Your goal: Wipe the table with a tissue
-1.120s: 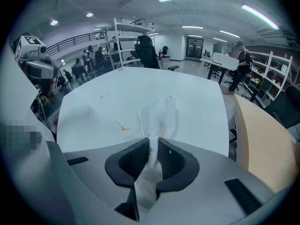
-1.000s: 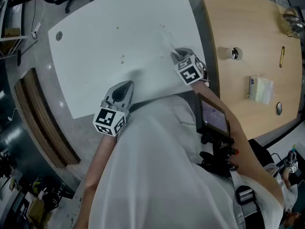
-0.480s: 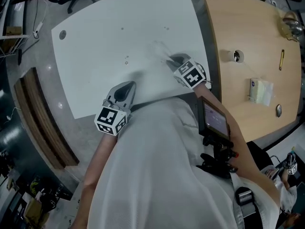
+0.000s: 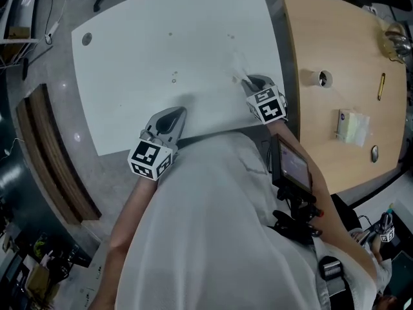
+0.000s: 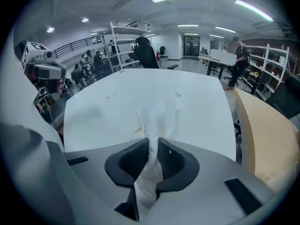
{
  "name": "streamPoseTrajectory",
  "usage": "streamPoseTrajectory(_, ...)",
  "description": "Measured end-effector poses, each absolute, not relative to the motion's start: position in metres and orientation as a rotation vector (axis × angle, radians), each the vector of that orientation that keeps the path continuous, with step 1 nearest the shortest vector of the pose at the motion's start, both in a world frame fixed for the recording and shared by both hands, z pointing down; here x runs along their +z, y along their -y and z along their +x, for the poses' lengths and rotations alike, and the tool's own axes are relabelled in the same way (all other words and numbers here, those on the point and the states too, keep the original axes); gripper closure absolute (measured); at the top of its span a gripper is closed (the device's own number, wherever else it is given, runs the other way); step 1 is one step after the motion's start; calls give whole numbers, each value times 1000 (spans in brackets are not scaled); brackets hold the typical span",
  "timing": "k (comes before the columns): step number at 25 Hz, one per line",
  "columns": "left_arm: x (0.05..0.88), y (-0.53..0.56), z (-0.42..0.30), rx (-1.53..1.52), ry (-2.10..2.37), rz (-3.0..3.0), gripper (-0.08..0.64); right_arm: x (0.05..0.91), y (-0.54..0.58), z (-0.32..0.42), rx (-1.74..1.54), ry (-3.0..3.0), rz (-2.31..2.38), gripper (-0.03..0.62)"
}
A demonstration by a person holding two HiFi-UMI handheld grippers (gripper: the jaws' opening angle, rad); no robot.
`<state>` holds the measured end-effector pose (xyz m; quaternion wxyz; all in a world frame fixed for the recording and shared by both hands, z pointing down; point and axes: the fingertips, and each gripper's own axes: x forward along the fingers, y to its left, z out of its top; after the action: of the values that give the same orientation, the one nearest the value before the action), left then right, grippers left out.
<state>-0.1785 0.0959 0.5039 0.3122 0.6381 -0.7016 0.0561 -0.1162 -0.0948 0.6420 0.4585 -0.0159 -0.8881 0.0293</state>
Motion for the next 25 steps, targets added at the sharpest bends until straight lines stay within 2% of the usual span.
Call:
streamPoseTrajectory(7, 504, -120, -189, 143, 1882, 1645, 554, 642, 54, -141, 48, 2169, 1, 526)
streamPoseTrajectory(17, 503, -149, -202, 143, 1891, 1640, 554, 643, 18, -174, 230, 2162, 118, 526)
streamPoseTrajectory(25, 504, -172, -216, 153, 1885, 1655, 554, 643, -18, -179, 36, 2163, 9, 526)
